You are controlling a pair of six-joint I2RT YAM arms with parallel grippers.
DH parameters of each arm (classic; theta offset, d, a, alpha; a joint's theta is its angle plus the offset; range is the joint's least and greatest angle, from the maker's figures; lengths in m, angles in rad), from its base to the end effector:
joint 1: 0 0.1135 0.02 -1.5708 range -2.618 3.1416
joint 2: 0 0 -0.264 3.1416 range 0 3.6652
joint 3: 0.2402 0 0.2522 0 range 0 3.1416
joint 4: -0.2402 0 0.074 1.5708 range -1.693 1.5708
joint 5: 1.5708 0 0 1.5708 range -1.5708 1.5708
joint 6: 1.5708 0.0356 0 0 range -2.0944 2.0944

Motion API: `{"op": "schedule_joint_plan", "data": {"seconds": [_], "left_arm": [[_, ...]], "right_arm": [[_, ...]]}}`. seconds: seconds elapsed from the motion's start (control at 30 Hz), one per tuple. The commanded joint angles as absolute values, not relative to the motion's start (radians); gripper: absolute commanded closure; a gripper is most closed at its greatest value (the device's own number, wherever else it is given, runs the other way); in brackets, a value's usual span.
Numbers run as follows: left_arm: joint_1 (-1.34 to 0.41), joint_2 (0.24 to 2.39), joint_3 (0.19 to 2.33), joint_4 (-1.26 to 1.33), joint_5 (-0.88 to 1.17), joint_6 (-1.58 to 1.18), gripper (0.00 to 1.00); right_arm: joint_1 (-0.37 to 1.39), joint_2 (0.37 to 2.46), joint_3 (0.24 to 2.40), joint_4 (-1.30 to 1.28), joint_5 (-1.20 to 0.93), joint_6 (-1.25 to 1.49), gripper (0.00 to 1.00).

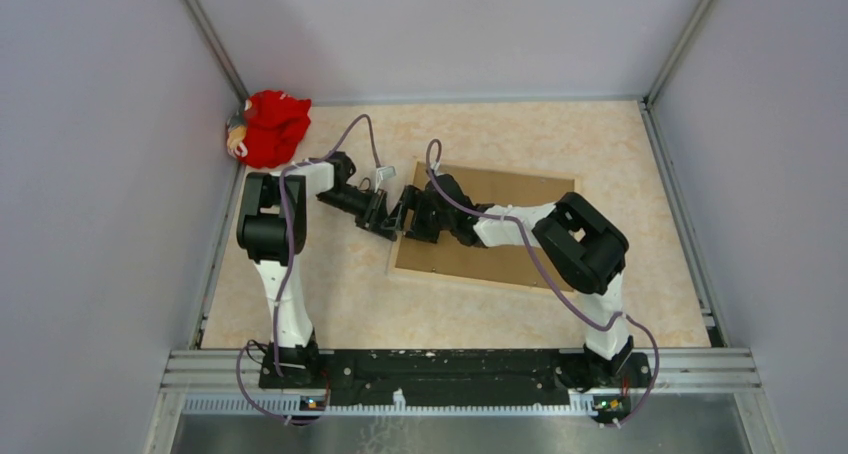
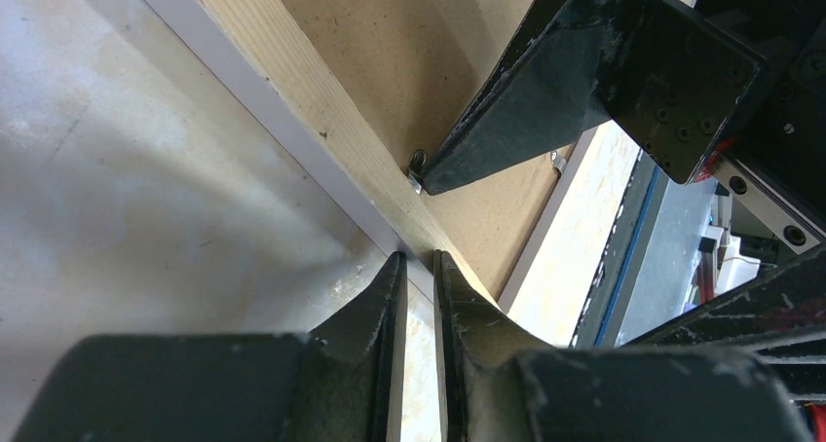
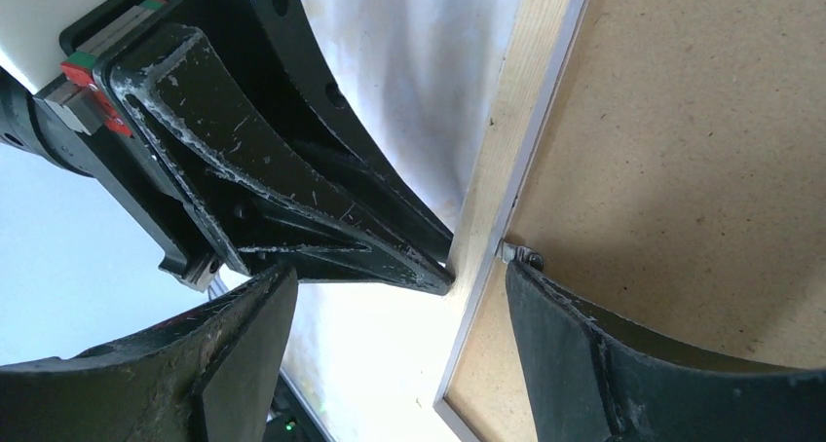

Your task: Put the photo into the frame

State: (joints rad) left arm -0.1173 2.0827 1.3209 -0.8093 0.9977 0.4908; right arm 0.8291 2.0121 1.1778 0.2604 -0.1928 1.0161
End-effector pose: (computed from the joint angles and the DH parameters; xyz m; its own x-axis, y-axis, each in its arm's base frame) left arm 0.3619 -0.0728 0.1247 -0.8461 0.3571 -0.3958 0.5238 0.4198 -0.7412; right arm 0.2876 0.3240 0.1519 -0.9007 0.2519 -0.3539 -0.1266 0.6270 0.7687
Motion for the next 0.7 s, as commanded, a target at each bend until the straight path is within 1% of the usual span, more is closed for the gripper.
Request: {"op": "schedule_joint_plan", "data": {"seconds": [0.0,0.23,0.3,0.4,0.5,0.53,0.67], "left_arm": [[-0.138,2.108,1.327,-0.805,0.984,0.53,0.8],[-0.14,2.097,1.322,-0.799,0.971,0.52,0.8],[-0.139,2.085,1.324,-0.808,0.968,0.525,0.8],[-0.13,2.068,1.34,-0.848,0.972,0.552,0.78],[-0.117,2.056,1.367,-0.88,0.967,0.577,0.76],[-0.114,2.054,1.378,-0.889,0.962,0.585,0.75],[-0.113,2.036,1.393,-0.89,0.904,0.606,0.73]], "right_arm": [[0.841,2.044,1.158,0.357,-0.112,1.04,0.21],[0.842,2.052,1.169,0.4,-0.114,1.06,0.21],[0.828,2.028,1.171,0.398,-0.14,1.051,0.2],[0.787,1.921,1.148,0.337,-0.18,1.013,0.15],[0.72,1.765,1.118,0.165,-0.159,0.94,0.03],[0.692,1.714,1.098,0.122,-0.142,0.915,0.02],[0.515,1.534,1.018,-0.07,-0.09,0.826,0.01]]}}
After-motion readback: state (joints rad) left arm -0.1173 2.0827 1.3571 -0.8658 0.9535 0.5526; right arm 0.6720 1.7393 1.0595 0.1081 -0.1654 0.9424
